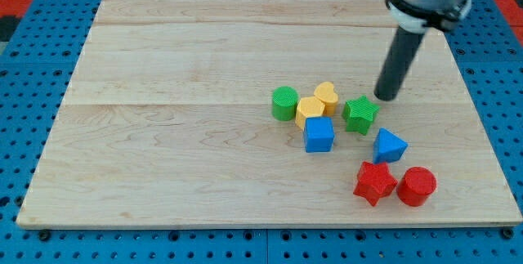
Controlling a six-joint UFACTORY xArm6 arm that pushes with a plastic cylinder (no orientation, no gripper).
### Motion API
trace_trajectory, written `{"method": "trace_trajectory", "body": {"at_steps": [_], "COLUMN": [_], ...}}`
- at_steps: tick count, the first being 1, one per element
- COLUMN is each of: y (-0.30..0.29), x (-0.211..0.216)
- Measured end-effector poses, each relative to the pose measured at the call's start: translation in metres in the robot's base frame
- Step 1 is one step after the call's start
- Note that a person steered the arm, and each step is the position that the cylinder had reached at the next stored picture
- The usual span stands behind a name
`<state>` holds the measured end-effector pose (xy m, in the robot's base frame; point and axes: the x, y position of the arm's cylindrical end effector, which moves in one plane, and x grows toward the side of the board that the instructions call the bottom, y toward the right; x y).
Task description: Separate the yellow hexagon from the yellow heart
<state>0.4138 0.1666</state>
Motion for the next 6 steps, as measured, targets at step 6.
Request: {"method": "trace_trajectory", "body": {"at_steps": [6], "y": [-0.096], "x": [-0.006]}}
